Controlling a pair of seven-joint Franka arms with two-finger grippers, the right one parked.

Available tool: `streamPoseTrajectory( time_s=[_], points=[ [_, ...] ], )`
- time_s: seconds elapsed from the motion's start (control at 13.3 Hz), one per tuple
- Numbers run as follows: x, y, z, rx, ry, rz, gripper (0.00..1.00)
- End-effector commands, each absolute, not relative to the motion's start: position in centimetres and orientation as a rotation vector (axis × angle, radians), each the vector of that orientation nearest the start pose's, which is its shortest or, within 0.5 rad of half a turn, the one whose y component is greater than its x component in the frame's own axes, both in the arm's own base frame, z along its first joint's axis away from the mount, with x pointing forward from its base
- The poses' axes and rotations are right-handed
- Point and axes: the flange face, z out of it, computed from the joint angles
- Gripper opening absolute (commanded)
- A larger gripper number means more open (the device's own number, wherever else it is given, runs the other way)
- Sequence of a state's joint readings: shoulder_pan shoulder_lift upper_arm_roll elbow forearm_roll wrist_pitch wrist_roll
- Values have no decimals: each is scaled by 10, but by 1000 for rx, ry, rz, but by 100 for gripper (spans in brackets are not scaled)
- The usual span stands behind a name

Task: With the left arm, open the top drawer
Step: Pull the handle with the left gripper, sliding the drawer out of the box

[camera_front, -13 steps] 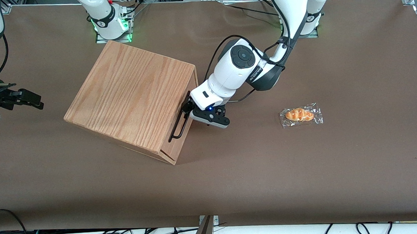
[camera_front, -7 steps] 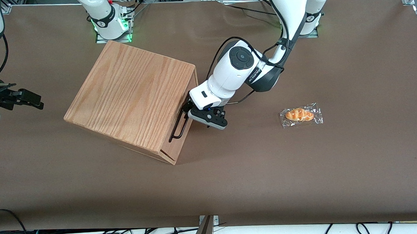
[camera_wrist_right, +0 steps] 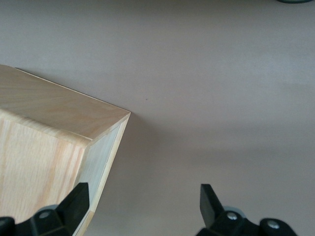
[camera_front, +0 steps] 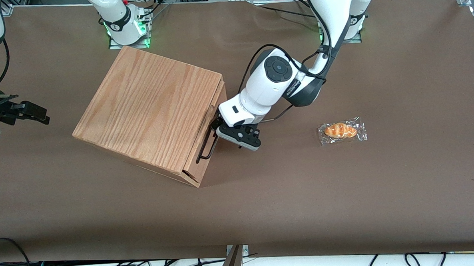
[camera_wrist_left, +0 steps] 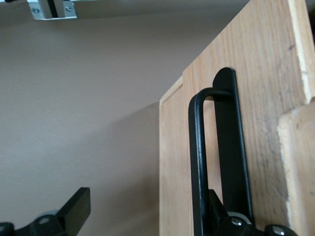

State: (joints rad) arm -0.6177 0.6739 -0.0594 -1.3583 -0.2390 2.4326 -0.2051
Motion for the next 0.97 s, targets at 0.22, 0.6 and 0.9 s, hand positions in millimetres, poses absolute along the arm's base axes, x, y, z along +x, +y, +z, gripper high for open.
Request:
streamPoseTrajectory(
  time_s=[0.22,0.6,0.9],
  points=[
    [623,-444,368,-3386,596,-462,100],
    [639,-414,369,-3360,644,-417,100],
    [649,-398,367,-3365,605,-412,100]
  ],
)
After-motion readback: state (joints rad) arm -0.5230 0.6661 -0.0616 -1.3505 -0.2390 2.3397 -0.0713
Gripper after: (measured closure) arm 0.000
